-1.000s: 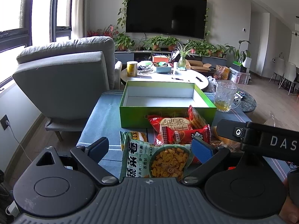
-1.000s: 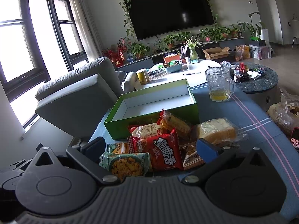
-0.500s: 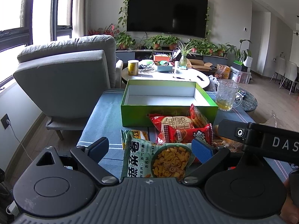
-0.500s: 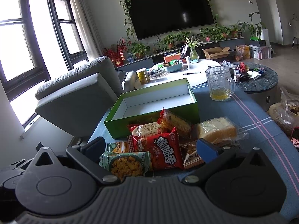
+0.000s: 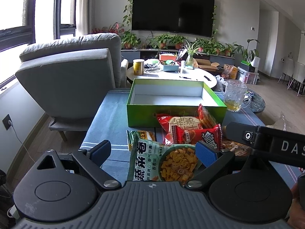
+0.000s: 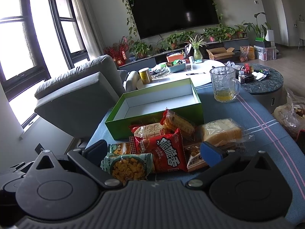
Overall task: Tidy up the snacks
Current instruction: 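Approach the green-and-white chip bag with the right tool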
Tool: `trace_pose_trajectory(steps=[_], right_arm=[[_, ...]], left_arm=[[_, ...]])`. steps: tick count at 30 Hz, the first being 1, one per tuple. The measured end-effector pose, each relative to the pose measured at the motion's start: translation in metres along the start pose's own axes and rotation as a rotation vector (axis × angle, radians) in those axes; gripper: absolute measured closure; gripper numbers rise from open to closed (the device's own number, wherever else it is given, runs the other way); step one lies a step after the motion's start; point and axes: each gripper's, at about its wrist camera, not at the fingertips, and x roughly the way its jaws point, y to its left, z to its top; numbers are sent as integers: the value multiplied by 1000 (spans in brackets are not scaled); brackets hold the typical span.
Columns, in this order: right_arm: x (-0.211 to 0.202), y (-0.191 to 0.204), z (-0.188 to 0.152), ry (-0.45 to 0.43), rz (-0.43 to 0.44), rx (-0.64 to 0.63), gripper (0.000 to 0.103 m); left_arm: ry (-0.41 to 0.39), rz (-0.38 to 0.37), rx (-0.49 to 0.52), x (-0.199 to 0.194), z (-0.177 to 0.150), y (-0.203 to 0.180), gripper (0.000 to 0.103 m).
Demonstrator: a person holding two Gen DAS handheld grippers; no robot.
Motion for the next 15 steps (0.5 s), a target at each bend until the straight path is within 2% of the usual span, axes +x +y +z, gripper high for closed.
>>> trace_pose_trajectory(steps=[8, 15], right_arm=[[4, 4, -2, -2, 0, -29, 18], [9, 5, -3, 14, 9, -20, 18]], left_arm=[[1, 36, -19, 7, -2, 10, 8], [2, 26, -33, 9, -4, 15, 8]])
